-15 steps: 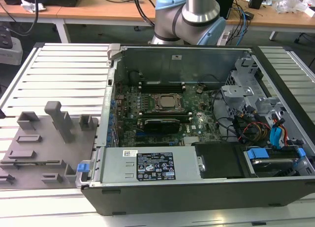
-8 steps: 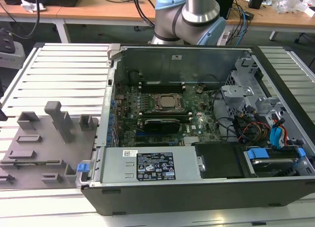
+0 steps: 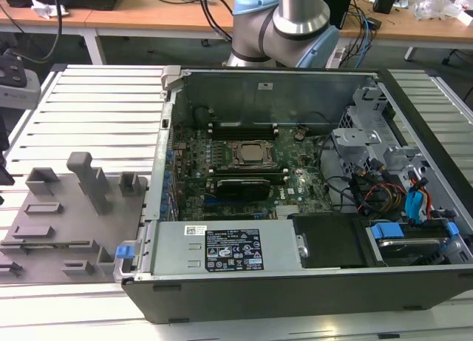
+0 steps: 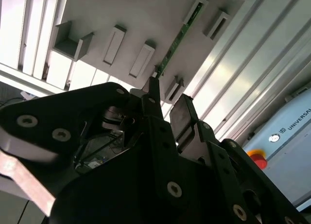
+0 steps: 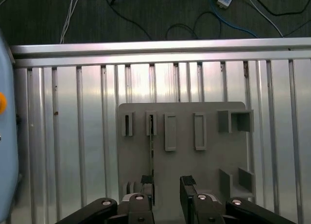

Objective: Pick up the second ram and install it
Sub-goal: 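Pick up the second ram and move it above second insertion slot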

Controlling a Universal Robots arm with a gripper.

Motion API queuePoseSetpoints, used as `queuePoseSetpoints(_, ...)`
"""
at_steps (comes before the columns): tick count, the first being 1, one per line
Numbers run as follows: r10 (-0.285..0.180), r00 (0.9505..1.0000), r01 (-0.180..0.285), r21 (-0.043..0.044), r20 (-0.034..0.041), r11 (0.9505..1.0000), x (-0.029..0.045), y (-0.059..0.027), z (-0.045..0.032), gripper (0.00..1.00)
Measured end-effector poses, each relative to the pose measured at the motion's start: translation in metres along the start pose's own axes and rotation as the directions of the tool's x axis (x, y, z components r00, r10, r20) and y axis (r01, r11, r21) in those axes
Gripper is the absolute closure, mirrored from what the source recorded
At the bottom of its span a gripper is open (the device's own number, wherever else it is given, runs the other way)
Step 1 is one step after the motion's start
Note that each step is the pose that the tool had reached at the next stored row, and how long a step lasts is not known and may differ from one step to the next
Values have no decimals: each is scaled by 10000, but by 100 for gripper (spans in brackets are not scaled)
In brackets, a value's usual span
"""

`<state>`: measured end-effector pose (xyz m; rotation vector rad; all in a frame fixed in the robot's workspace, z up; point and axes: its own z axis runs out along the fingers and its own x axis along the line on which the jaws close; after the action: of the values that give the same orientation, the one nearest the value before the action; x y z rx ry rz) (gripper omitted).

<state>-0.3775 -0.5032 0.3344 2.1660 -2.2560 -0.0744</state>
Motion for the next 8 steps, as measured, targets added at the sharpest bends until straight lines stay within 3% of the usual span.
queuePoseSetpoints(8, 0, 10000, 0, 0, -1, 10000, 2, -3, 67, 64)
